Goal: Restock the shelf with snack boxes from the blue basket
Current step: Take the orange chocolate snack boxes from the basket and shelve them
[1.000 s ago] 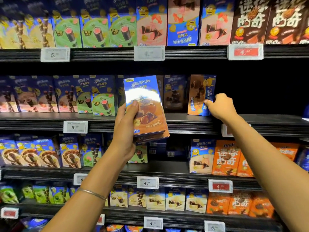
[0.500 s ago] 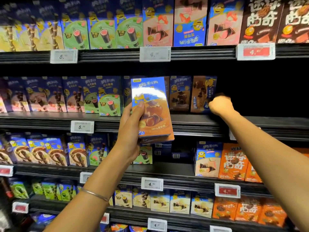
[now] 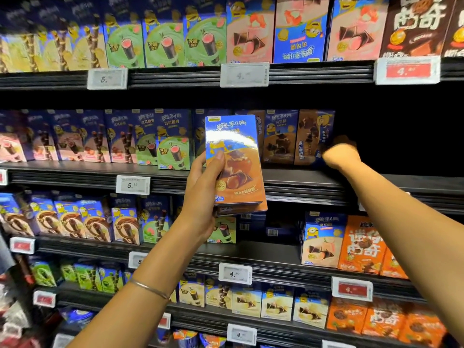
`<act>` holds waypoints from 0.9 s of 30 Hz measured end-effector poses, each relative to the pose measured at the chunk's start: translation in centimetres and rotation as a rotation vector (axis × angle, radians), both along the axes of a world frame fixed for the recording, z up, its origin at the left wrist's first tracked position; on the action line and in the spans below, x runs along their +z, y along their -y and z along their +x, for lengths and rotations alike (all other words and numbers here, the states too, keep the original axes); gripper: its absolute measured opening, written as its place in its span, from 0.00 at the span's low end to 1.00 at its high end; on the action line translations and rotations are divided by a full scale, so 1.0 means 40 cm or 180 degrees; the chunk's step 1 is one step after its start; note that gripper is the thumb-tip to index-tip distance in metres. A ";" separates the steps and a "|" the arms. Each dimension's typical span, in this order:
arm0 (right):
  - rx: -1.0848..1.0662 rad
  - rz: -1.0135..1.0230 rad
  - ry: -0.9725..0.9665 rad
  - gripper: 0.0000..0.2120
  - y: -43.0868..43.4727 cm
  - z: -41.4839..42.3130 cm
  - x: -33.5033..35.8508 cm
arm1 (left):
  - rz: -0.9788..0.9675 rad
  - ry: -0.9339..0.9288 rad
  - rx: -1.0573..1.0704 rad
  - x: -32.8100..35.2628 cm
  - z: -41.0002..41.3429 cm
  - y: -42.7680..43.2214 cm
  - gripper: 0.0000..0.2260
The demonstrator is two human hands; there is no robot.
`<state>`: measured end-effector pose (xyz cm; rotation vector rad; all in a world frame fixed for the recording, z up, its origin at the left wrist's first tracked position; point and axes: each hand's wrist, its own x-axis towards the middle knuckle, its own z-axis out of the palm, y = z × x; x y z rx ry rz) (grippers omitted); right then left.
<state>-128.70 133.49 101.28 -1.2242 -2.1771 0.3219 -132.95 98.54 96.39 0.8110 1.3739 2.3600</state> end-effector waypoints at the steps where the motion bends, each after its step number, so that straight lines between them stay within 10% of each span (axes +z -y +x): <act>1: 0.0027 -0.0049 -0.0077 0.17 0.001 0.006 -0.004 | 0.0002 0.0005 0.0005 -0.002 -0.001 0.000 0.14; 7: 0.0293 -0.0065 -0.1451 0.12 0.115 0.051 -0.022 | 0.0053 0.0025 -0.0045 -0.014 -0.011 0.000 0.09; 11: 0.1667 -0.0342 -0.2039 0.11 0.300 0.095 -0.018 | 0.0088 -0.0032 -0.0067 -0.026 -0.016 -0.005 0.08; 19: 0.2621 -0.1195 -0.1371 0.23 0.538 0.145 -0.072 | 0.0149 -0.0099 0.0106 -0.048 -0.005 0.000 0.30; 27: 0.2873 -0.1553 -0.1482 0.14 0.565 0.154 -0.080 | 0.0174 -0.0003 0.0162 -0.051 -0.002 0.020 0.26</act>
